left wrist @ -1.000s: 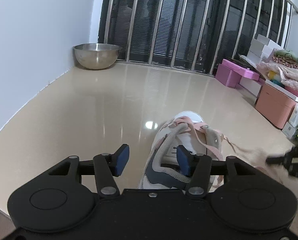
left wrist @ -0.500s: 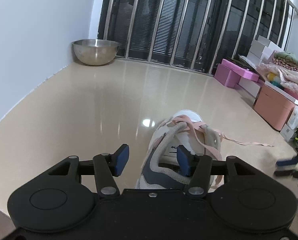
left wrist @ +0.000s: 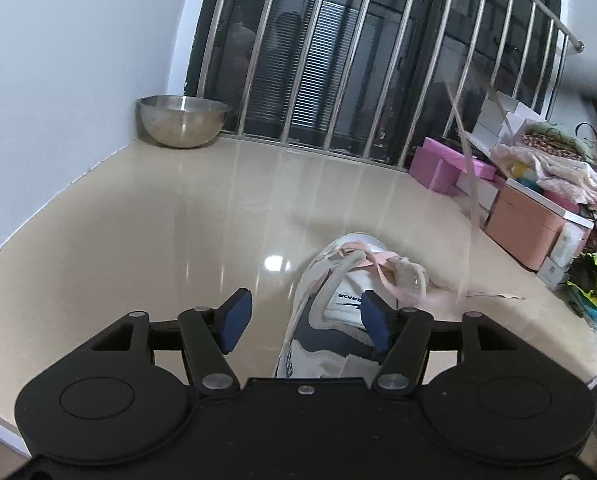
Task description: Lace up shoes with both hands
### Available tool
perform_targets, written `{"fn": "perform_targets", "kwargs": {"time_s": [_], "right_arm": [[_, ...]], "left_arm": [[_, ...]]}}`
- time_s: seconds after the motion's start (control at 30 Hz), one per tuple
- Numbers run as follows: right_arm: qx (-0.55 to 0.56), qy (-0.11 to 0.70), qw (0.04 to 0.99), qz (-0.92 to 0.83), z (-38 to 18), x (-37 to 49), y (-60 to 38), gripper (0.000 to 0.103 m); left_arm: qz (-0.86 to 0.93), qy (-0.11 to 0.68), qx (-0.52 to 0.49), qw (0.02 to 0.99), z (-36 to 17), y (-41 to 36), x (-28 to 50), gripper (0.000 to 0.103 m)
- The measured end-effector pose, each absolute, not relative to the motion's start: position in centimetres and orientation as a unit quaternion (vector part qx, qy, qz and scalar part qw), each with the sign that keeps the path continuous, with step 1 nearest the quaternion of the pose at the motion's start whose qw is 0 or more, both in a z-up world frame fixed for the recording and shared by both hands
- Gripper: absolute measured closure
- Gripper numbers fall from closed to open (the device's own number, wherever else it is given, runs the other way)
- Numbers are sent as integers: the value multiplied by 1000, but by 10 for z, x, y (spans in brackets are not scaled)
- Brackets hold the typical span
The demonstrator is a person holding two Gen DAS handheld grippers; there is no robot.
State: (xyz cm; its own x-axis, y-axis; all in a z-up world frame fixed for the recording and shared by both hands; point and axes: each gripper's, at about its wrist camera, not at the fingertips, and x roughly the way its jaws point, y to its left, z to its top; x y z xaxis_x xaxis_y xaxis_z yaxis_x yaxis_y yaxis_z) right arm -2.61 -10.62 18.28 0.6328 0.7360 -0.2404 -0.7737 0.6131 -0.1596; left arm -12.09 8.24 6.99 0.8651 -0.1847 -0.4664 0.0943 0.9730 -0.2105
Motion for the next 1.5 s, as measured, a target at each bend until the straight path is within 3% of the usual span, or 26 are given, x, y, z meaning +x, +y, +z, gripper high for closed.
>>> {"fn": "perform_targets", "kwargs": {"time_s": [0.13,0.2,0.27,0.33,0.5,0.6,0.7,0.87,1.0,1.13,1.27,1.33,1.5], "right_arm": [[-163,57,872,457,230,26,-8,101],[-198,100,862,455,226,49,37,62],[-235,143,851,448,216,62,70,62],[-255,136,856,428,209,59,66,59],[-241,187,889,341,190,53,-38,42],[-197,278,911,230,153,53,-127,42],[-51,392,908,138,102,48,-227,44],[155,451,878,45,34,18,-312,45],[223,452,863,19,13,24,-322,45],[243,432,868,2,-3,45,-319,45],[157,442,879,80,1,91,-278,45],[103,443,878,148,8,99,-253,49],[45,388,911,131,34,80,-250,39]], "left_arm": [[-66,245,-97,962,71,81,-129,33],[-63,242,-103,963,71,80,-133,29],[-60,236,-101,964,71,77,-136,21],[-66,233,-95,966,69,77,-139,12],[-76,244,-82,963,62,69,-132,7],[-76,236,-87,965,63,67,-130,7],[-78,232,-87,966,66,64,-126,7],[-75,239,-75,965,70,56,-118,7],[-60,240,-66,967,72,51,-124,7],[-47,248,-63,966,71,50,-129,7],[-37,250,-52,966,74,48,-132,7],[-34,248,-47,967,76,47,-133,7],[-24,253,-53,966,72,53,-133,6]]}}
